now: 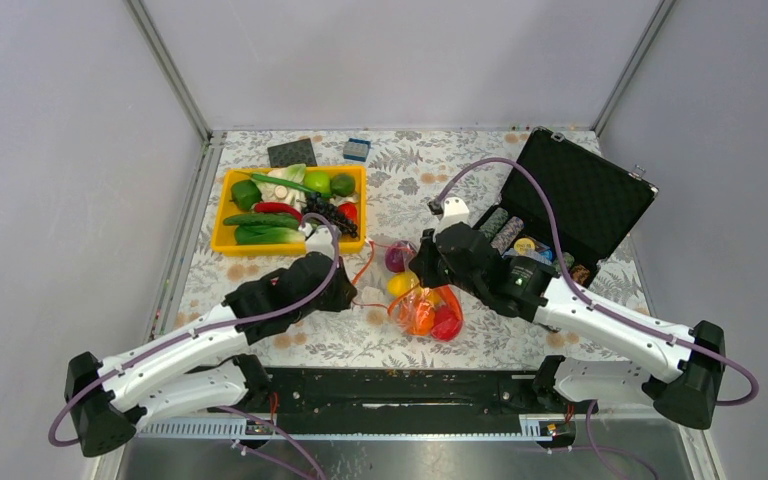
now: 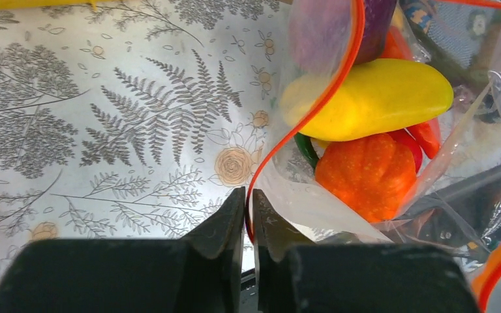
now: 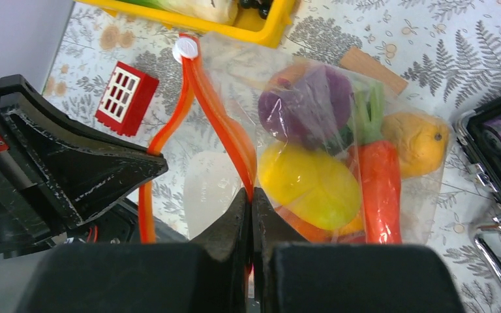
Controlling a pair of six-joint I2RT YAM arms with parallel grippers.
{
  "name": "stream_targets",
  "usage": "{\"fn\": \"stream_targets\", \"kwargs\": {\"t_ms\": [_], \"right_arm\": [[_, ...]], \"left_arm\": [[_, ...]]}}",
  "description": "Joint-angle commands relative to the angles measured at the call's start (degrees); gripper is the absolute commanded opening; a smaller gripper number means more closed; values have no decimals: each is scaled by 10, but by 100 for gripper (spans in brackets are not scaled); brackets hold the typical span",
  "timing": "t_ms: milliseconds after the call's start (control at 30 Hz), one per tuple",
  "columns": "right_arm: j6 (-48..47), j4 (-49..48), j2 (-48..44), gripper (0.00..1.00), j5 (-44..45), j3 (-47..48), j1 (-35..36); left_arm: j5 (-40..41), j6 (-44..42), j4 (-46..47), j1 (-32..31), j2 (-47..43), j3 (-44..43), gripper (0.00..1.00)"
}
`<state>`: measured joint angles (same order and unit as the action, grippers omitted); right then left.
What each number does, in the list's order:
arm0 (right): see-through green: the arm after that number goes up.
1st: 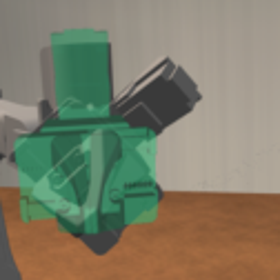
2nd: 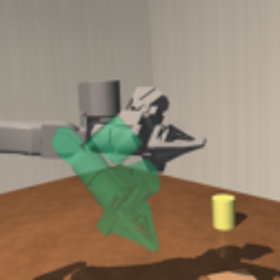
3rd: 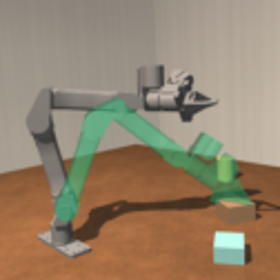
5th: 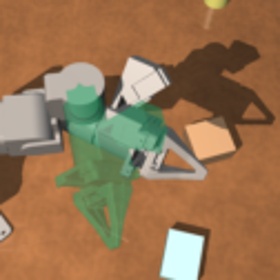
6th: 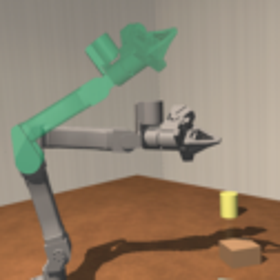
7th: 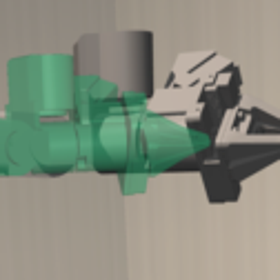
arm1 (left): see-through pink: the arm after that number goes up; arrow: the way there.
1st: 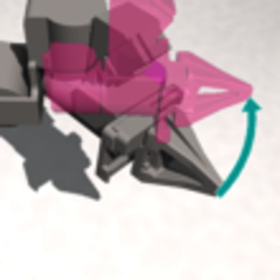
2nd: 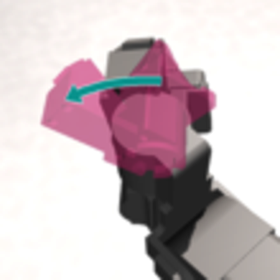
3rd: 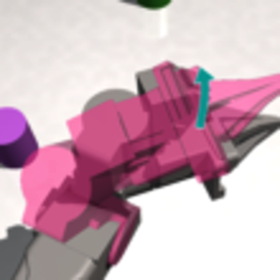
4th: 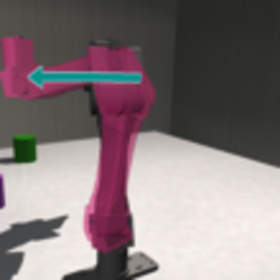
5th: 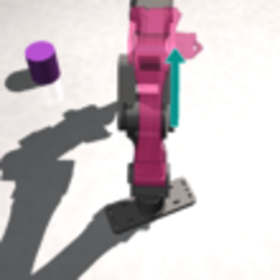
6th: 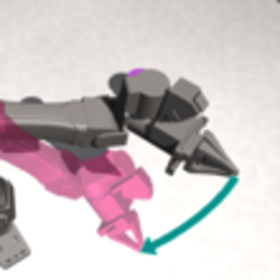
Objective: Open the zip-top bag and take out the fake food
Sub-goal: Pick up the fake fruit from the zipper food storage bag.
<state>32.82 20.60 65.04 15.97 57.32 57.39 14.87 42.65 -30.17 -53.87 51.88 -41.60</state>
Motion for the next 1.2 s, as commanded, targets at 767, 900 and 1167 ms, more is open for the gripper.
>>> {"fn": "stream_targets", "kwargs": {"t_ms": [767, 900, 1167], "right_arm": [[-112, 26, 1, 0, -97, 73, 1], [-114, 43, 1, 0, -102, 82, 1], [-107, 48, -3, 0, -107, 82, 0]], "left_arm": [[-212, -382, 258, -2, -159, 42, 70], [-253, -457, 299, -2, -176, 79, 71], [-297, -465, 356, -3, -103, 87, 61]]}}
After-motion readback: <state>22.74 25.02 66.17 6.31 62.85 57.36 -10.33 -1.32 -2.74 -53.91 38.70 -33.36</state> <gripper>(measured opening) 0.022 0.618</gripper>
